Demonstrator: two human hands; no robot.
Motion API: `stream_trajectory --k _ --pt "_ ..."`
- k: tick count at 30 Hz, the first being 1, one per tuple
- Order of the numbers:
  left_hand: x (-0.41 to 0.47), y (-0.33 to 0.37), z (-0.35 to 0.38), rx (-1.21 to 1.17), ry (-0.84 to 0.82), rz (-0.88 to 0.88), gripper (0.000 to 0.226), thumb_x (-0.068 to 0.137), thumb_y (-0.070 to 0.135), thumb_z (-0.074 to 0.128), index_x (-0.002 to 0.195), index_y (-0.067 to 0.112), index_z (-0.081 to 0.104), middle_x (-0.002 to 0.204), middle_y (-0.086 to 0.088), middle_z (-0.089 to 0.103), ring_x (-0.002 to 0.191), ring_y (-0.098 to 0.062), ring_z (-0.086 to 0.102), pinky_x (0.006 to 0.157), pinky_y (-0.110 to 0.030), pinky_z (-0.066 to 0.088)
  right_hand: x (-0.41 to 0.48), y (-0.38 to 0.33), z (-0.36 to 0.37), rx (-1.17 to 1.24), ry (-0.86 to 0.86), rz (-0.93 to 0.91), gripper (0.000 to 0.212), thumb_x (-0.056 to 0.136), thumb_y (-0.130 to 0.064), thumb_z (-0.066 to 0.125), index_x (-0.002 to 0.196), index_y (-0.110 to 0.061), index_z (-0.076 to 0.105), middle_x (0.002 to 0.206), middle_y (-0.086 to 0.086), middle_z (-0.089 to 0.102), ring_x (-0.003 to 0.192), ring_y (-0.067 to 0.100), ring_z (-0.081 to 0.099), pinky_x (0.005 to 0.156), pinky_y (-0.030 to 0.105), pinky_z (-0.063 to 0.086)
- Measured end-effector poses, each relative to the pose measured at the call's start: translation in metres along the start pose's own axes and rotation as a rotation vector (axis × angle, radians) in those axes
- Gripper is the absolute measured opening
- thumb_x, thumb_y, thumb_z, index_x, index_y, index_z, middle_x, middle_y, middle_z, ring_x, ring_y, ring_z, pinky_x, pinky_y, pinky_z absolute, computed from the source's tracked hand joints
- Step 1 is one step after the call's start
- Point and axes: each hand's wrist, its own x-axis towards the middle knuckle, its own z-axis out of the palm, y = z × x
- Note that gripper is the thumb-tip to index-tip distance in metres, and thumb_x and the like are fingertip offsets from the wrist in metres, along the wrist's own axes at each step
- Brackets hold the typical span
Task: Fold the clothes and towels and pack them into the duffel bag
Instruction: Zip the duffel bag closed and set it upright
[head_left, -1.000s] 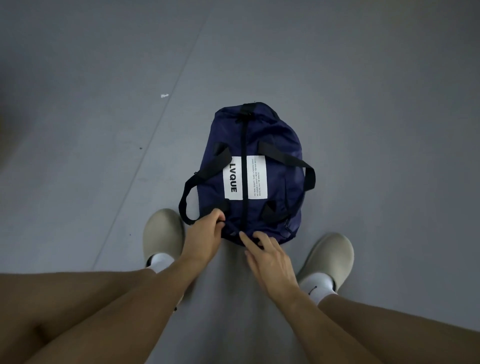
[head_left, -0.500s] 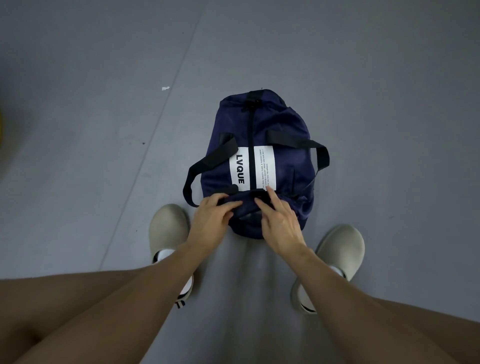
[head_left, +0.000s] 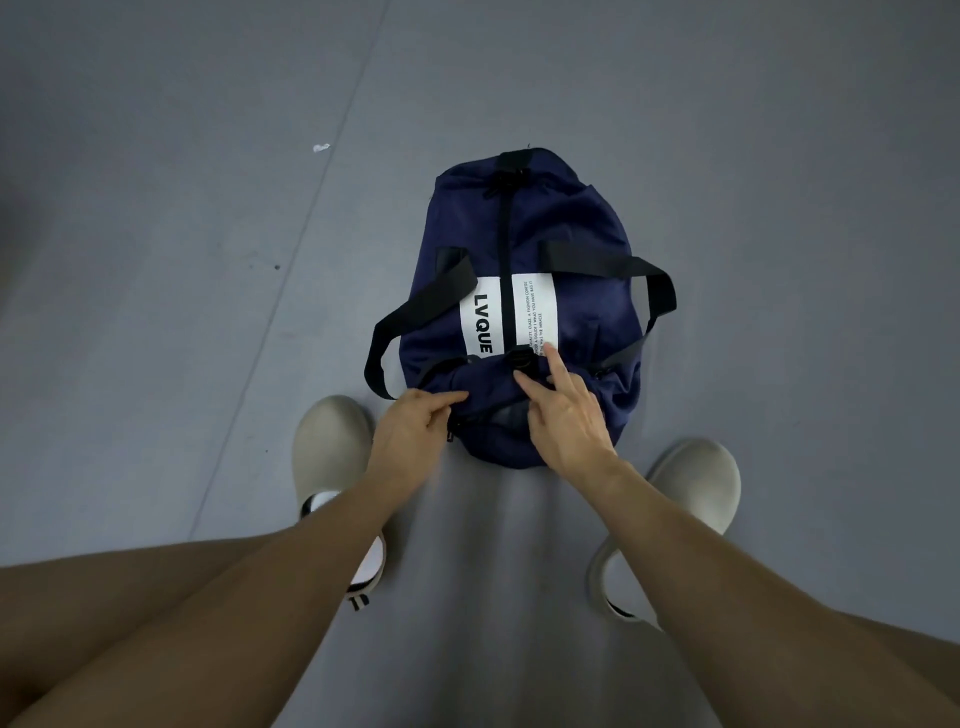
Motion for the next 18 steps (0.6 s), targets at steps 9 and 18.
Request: stream_trajectory --k 9,18 --pt "0.009 -0.008 0.004 -0.079 -0.314 -0.268 0.045 0.102 0.032 0.051 0.142 0.052 0.045 0.11 0.003 0.06 0.099 -0.013 0.061 0.079 -0.015 0.044 -0.007 -0.004 0.005 -0.008 0.003 -0.022 0.052 0.099 -0.018 0.048 0.149 -0.031 0.044 0.168 0.003 -0.001 0.138 0.024 0.035 0.108 0.043 0.038" --pt "-0.012 0.002 -0.001 -0.098 -0.276 -0.064 0.052 0.102 0.001 0.046 0.151 0.018 0.041 0.145 -0.007 0.047 0.132 -0.018 0.046 0.106 -0.012 0.025 -0.068 -0.032 0.029 0.046 0.329 -0.005 0.043 0.087 -0.009 0.063 0.128 -0.021 0.065 0.138 0.009 0.047 0.11 0.028 0.052 0.093 0.047 0.045"
